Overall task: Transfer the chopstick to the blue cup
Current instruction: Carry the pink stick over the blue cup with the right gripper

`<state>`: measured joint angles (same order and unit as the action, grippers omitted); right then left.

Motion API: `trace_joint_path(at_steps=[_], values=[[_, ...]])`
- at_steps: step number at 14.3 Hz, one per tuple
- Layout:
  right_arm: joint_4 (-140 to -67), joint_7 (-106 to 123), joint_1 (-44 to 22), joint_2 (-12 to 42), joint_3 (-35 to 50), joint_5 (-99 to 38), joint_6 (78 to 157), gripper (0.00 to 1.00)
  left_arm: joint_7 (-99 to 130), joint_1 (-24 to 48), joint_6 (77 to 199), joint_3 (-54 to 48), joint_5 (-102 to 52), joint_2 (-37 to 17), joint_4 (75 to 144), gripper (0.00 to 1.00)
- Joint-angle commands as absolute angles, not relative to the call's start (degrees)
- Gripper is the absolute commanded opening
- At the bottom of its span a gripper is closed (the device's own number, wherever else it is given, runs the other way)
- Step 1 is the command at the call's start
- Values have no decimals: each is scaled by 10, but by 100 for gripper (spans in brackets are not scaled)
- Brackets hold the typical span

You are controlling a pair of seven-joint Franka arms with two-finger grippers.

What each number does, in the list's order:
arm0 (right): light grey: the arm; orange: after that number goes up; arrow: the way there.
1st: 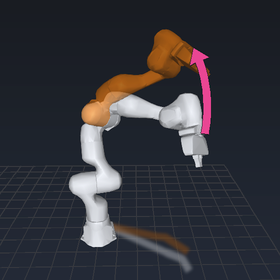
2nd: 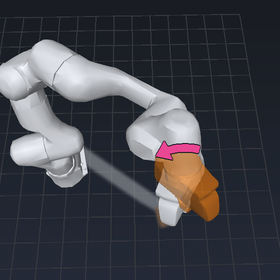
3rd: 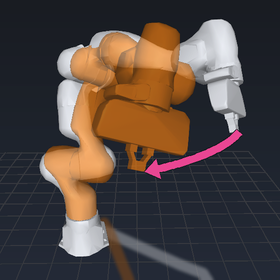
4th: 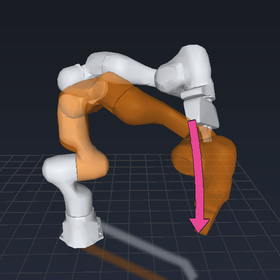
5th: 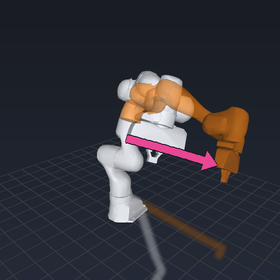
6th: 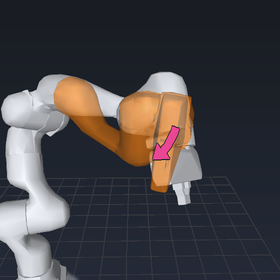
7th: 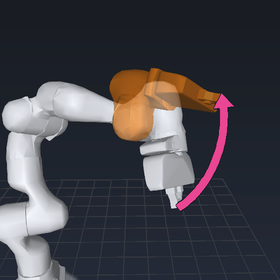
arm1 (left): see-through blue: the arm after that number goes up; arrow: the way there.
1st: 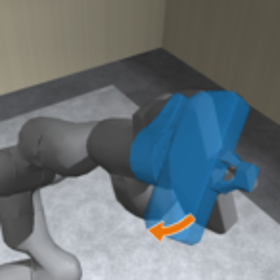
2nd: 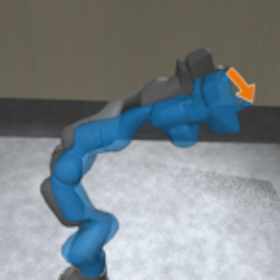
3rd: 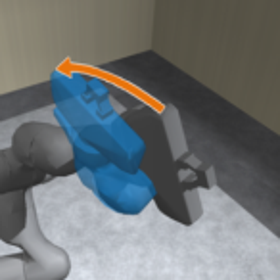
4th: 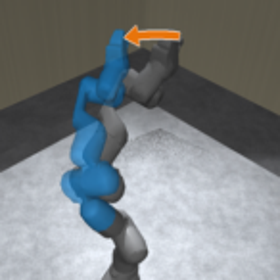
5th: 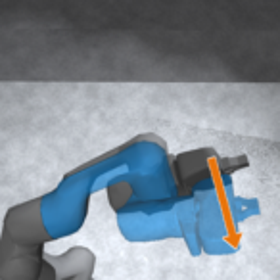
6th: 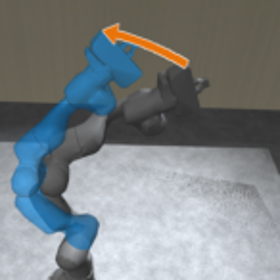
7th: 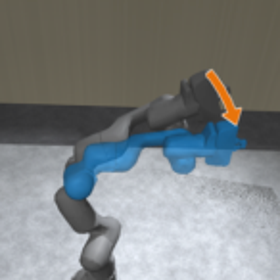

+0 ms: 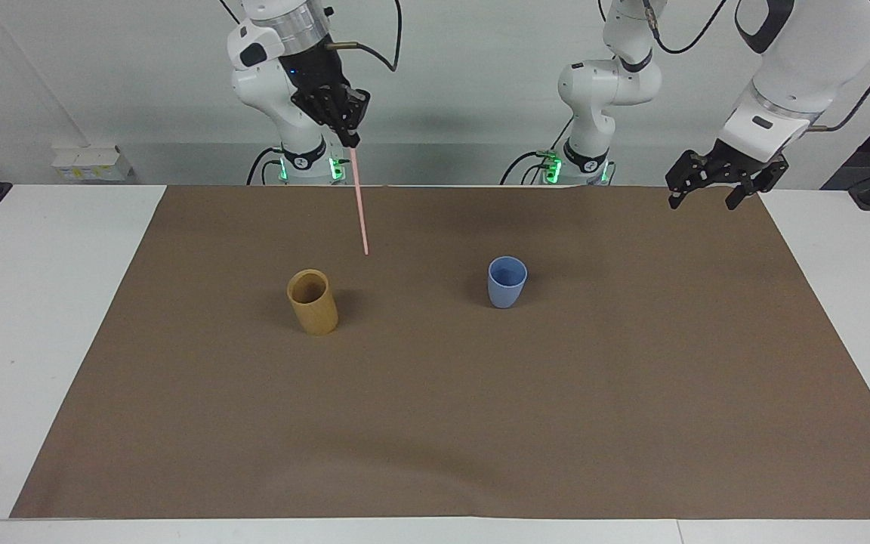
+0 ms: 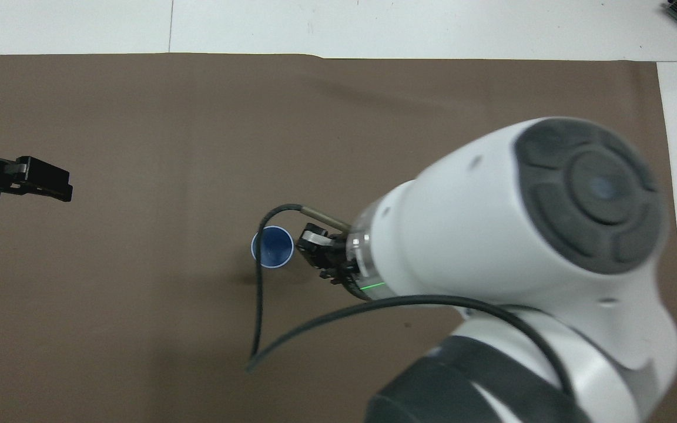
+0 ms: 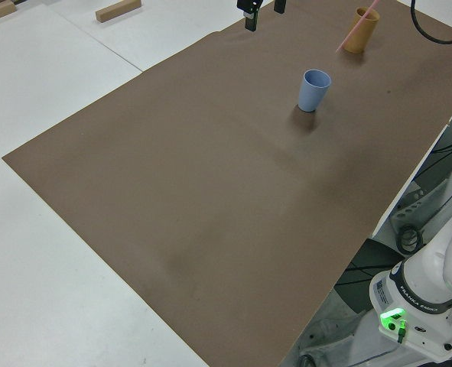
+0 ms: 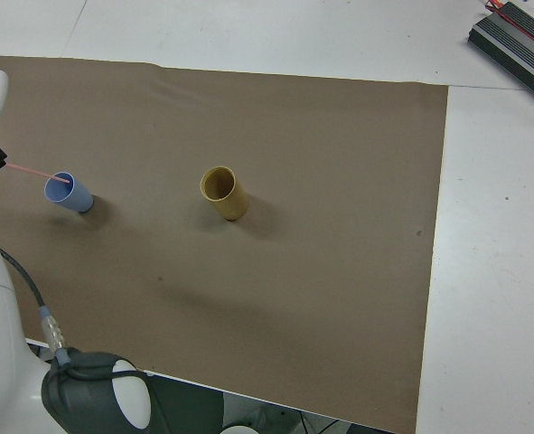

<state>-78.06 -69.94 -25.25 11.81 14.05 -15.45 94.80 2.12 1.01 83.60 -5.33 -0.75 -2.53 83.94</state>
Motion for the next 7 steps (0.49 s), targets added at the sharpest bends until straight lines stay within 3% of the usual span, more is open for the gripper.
trace_joint_path(at_steps=[1, 7], values=[[-750, -761, -279, 164, 143, -155, 976, 0, 21, 3, 833, -58, -1, -18, 845, 100], [-772, -796, -299, 176, 146, -156, 1020, 0, 21, 3, 833, -58, -1, -18, 845, 100]])
